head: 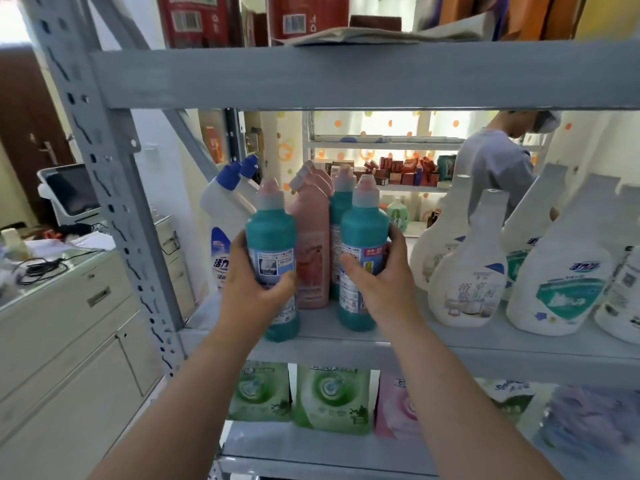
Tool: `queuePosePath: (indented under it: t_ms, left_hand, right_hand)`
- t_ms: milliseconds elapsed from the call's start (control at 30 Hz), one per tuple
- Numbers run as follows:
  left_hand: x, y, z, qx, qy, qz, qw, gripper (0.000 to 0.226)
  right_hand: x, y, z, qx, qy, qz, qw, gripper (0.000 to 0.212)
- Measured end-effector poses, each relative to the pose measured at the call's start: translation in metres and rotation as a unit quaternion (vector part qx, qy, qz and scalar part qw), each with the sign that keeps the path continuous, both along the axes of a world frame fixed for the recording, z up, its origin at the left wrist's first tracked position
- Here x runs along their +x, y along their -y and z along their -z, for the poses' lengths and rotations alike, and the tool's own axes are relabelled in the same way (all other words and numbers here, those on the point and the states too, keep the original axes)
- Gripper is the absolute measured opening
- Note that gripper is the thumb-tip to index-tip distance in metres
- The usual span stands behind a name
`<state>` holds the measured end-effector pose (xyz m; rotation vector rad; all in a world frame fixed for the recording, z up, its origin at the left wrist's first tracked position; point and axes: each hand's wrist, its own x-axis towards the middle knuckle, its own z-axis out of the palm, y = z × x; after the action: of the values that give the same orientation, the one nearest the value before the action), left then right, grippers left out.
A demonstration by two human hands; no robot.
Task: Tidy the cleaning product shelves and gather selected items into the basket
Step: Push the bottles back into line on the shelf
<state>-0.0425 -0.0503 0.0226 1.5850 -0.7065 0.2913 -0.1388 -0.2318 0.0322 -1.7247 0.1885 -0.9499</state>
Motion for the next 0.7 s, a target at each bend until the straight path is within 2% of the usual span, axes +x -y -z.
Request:
queuePosePath:
  t_ms: [100,200,267,333,400,500,567,633,700]
  left_hand:
    - [0.005,-0.003,0.024,0.007,-0.04,0.004,0.999,0.074]
    - [0.01,-0.004,0.034,0.017,-0.039,-0.002,0.999,0.061]
    - [0.013,-0.005,0.036,0.022,-0.031,0.001,0.999,0.059]
    - [0.015,-0.005,0.037,0.02,-0.026,0.005,0.999,0.055]
    - [0.016,-0.005,0.038,0.014,-0.025,0.009,1.0,0.055]
    - [0.017,-0.005,0.041,0.009,-0.032,0.009,0.999,0.06]
    - [0.018,-0.005,0.042,0.01,-0.035,0.007,0.999,0.066]
    - [0.019,-0.005,0.042,0.01,-0.039,0.009,0.999,0.069]
    - [0.019,-0.005,0.041,0.009,-0.043,0.013,0.999,0.071]
  right_hand:
    - [0.008,-0.002,-0.004,-0.01,-0.026,0.002,1.0,0.07]
    - [0.002,-0.002,-0.012,-0.003,-0.042,-0.003,0.999,0.062]
    - [-0.004,0.001,-0.031,0.002,-0.023,0.003,1.0,0.048]
    - [0.002,0.016,-0.061,0.014,-0.009,0.023,1.0,0.051]
    - [0.017,0.035,-0.099,0.011,-0.057,0.029,0.998,0.039]
    - [0.034,0.056,-0.142,-0.028,-0.162,-0.059,0.985,0.014]
    - [0.042,0.064,-0.153,-0.081,-0.237,-0.106,0.962,0.021]
    - [0.054,0.07,-0.155,-0.139,-0.293,-0.096,0.941,0.022]
    - [0.064,0.07,-0.153,-0.169,-0.31,-0.081,0.932,0.017]
